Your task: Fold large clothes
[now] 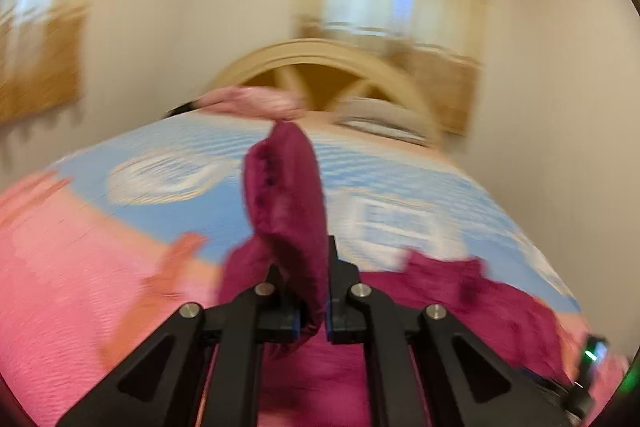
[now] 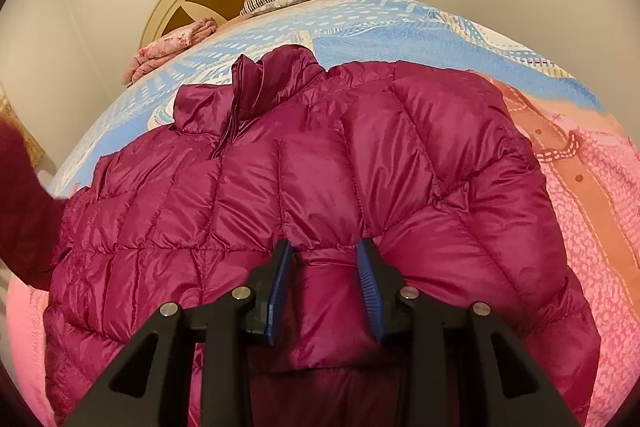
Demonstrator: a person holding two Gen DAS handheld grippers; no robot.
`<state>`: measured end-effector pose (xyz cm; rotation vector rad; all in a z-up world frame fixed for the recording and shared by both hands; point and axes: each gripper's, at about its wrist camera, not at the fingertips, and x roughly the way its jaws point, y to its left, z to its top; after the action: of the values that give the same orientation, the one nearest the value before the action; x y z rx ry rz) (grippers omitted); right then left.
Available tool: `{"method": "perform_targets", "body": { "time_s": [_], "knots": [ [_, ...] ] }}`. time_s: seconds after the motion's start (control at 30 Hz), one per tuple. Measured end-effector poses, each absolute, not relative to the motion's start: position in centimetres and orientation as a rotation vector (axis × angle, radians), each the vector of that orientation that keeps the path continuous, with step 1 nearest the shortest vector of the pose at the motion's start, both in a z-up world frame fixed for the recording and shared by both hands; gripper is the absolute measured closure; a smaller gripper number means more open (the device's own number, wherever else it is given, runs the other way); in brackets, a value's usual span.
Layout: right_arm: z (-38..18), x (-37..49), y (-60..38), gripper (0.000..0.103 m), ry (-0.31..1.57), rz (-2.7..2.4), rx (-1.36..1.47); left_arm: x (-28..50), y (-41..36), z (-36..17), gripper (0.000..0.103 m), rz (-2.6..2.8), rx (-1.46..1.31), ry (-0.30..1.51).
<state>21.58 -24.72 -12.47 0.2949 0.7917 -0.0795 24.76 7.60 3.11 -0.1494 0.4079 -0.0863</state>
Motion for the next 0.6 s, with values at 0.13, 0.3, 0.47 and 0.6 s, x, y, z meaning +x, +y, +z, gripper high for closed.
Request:
{"method": "perform_targets", "body": {
  "time_s": [0.13,0.3,0.47,0.6],
  "knots": [
    [-12.5,21.5,-25.0,0.067,0.786,-0.069,0.316,23.1,0.0,1.4,0.095,-0.277,-0.061,0.454],
    [-12.6,21.4,-25.4,0.067,0.778,-0.055,0.345,22.0,-6.2,-3.8,0.095,-0.377,0.032,0.581],
    [-12.7,21.3,-25.8,0.067,0.77,-0.041,0.377,21.2,-8.6,-7.4,0.091,-0.389,0.081,0.706],
    [-12.7,21.1,-26.0,0.067,0.766,-0.032,0.398,20.5,-8.7,-8.0,0.064,-0.408,0.088,0.764]
  ]
}}
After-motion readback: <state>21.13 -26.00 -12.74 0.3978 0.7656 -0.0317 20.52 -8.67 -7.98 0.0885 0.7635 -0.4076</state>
